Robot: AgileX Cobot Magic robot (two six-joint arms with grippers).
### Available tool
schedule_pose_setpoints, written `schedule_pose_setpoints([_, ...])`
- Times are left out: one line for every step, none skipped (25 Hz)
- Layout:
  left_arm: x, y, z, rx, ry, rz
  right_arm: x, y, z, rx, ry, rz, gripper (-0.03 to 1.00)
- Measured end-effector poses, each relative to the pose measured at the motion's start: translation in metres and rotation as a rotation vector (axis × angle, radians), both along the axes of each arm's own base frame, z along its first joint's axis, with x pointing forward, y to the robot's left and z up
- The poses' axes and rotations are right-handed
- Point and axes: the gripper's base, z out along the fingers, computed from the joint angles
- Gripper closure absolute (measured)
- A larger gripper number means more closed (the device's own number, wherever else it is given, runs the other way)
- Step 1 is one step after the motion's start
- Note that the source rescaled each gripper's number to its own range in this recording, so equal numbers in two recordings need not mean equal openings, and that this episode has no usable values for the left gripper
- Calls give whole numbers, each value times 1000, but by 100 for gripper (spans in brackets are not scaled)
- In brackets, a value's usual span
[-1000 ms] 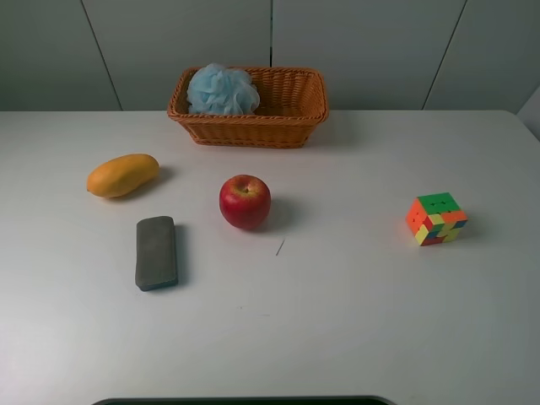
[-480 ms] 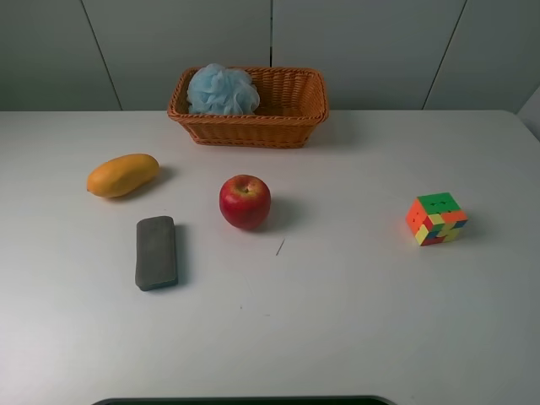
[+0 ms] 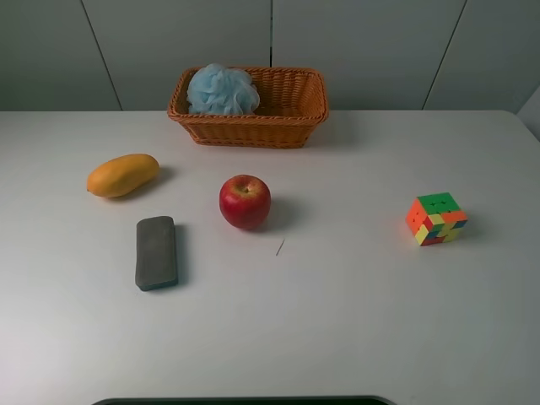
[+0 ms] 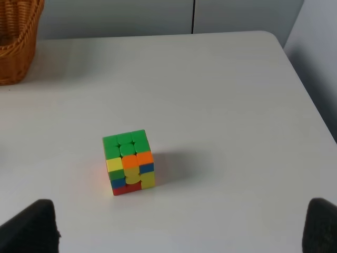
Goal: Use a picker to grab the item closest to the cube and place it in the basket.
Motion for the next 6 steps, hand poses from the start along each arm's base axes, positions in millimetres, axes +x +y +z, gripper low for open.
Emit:
schedule_pose_setpoints([0,0,0,0,0,0,0,0,0,0,0,0,-3])
schedule_pose_setpoints([0,0,0,0,0,0,0,0,0,0,0,0,-3])
schedule_pose_setpoints([0,0,0,0,0,0,0,0,0,0,0,0,-3])
schedule_pose_setpoints([0,0,0,0,0,0,0,0,0,0,0,0,-3])
schedule_pose_setpoints([0,0,0,0,0,0,0,0,0,0,0,0,-3])
schedule_pose_setpoints([0,0,0,0,0,0,0,0,0,0,0,0,-3])
